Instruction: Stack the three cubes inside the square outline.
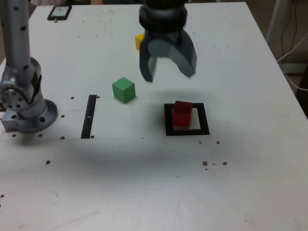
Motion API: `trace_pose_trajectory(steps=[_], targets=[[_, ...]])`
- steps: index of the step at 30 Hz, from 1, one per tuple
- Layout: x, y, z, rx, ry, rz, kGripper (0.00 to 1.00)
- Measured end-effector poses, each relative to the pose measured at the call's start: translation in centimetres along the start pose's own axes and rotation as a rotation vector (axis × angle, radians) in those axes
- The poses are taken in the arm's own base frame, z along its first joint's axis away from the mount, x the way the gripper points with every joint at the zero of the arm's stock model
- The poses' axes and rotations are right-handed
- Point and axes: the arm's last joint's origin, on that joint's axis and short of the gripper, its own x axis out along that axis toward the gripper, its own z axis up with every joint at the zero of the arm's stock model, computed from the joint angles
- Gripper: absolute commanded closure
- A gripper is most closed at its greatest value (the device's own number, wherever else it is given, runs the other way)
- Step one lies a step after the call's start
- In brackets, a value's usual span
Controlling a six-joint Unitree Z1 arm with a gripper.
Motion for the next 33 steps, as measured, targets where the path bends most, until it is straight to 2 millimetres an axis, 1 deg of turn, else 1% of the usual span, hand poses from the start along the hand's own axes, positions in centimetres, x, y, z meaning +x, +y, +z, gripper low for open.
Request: trace_pose_trajectory(steps=[2,7,10,13,15,20,21,23,28,33], targets=[[-0.2,1.7,-0.7,-0.021,0.002,-0.007,0.0],[-0.9,6.5,-2.2,-0.159,-0.024,-0.003,0.0],[-0.8,9.3,-2.8,-0.248,-0.025,-0.009,0.0],[0.2,11.6,-3.3,-0.31,0.0,-0.032,0.0],[0.5,13.6,-3.8,-0.36,0.002,-0.044,0.0],[2.7,18.6,-6.5,-0.498,0.041,-0.06,0.0],[3.0,19.3,-6.9,-0.516,0.041,-0.051,0.0],[3.3,20.2,-7.5,-0.532,0.039,-0.029,0.01],[4.4,20.6,-7.7,-0.538,0.055,0.001,0.01],[7.0,20.8,-7.4,-0.547,0.109,-0.031,0.03]])
